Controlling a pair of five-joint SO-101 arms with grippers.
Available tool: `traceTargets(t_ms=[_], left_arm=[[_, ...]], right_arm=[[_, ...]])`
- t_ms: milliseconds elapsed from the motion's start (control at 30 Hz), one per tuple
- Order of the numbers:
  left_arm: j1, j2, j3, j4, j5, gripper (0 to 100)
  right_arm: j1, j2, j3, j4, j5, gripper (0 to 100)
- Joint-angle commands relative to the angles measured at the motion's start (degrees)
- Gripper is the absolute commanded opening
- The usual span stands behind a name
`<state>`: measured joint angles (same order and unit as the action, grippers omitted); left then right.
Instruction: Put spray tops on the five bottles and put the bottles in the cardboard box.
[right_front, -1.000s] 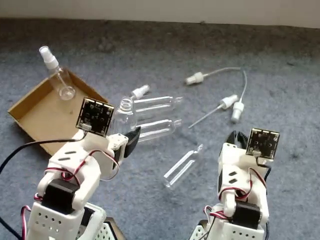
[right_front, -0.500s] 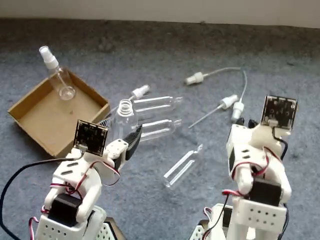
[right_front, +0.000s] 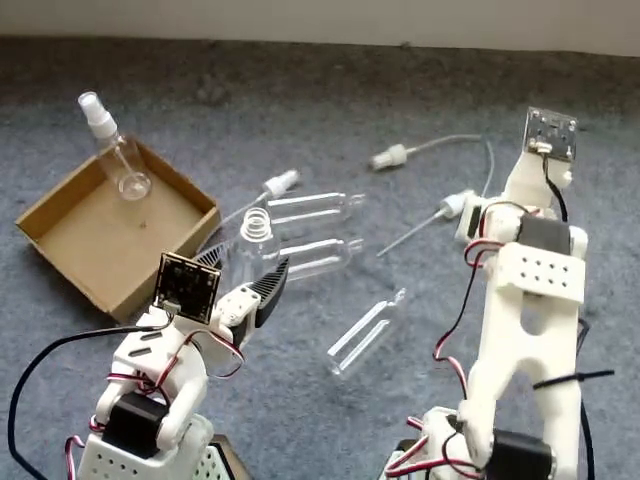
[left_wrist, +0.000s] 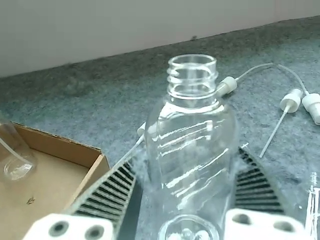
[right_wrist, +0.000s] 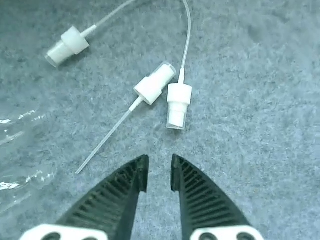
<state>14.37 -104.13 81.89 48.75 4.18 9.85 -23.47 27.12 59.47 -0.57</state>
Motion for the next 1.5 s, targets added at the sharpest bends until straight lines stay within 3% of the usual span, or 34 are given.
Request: traceTargets(t_ms=[0,167,333,600,733,833,1067,1467], left_arm=[[-1.1,-1.0,-0.5,-1.2,0.7,12],[-3.4,-1.0,1.4,-1.4,0.7,12],[-3.7,-1.0,5.0,-6.7,0.7,12],[-3.8,-1.0,9.5,-12.4,0.7,12],[-3.8,-1.0,9.5,-12.1,0.7,12],[-3.8,-1.0,9.5,-12.1,0.7,12],[-3.8,-1.0,9.5,-12.1,0.7,12],[-3.6,-1.0,10.1,-12.1,0.7,12]], right_arm=[[-0.8,5.5,-8.4,0.1,-5.0,7.7],[-2.1,14.1,-15.2,0.0,-23.6,7.8],[-5.0,22.3,-21.1,0.0,-35.9,7.8],[-5.7,38.3,-36.2,0.4,-38.2,7.8],[-5.6,45.4,-42.4,2.9,-48.2,7.8],[-5.7,49.2,-48.0,8.0,-51.6,8.0],[-5.8,57.0,-62.6,19.2,-54.2,26.2],[-5.3,71.6,-77.9,20.4,-53.8,16.3]])
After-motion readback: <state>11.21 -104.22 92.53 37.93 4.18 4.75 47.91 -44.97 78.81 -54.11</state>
